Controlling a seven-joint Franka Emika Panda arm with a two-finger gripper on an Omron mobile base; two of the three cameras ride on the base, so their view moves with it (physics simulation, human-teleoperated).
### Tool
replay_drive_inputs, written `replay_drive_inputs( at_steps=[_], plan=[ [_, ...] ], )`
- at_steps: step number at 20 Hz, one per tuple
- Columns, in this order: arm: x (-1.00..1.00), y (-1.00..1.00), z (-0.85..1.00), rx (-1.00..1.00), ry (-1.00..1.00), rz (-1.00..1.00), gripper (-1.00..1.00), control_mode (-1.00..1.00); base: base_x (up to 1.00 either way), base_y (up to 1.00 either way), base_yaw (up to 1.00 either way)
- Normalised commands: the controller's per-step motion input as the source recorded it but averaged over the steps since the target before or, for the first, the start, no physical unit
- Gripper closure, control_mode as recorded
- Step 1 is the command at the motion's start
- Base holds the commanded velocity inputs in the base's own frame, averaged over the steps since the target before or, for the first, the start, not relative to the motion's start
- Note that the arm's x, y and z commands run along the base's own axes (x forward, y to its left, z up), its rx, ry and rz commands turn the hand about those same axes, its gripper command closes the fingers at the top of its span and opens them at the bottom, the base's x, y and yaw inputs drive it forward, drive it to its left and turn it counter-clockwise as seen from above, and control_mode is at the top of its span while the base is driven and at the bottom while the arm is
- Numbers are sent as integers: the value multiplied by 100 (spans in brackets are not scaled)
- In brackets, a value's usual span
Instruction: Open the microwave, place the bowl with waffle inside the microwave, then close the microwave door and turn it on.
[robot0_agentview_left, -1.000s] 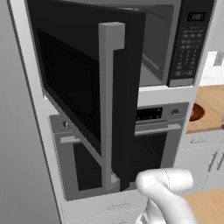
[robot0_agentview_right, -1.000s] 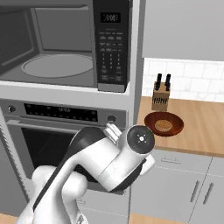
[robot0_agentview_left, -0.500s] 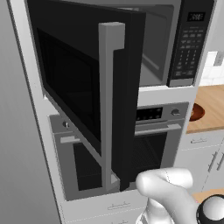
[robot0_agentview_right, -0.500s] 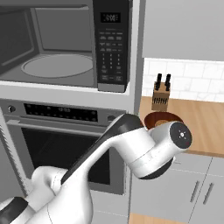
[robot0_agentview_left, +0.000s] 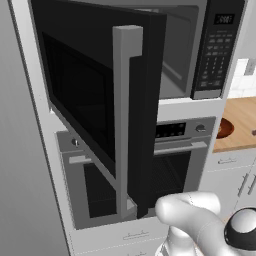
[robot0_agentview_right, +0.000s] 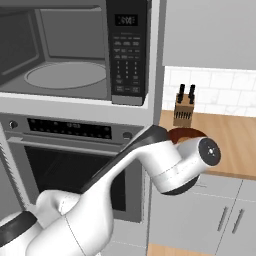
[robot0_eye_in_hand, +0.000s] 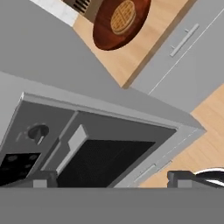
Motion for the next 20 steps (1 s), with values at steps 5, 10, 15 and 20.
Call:
replay_drive_inputs(
  at_steps=[5,10,15,20],
  plan=[
    [38,-6,-45,1,-4,-7,-100,-100,0,0,0],
    [1,-24,-74,2,-12,-2,-100,-100,0,0,0],
    [3,-30,-43,3,-9,-2,-100,-100,0,0,0],
    [23,-35,-2,5,-2,-3,-100,-100,0,0,0]
  ],
)
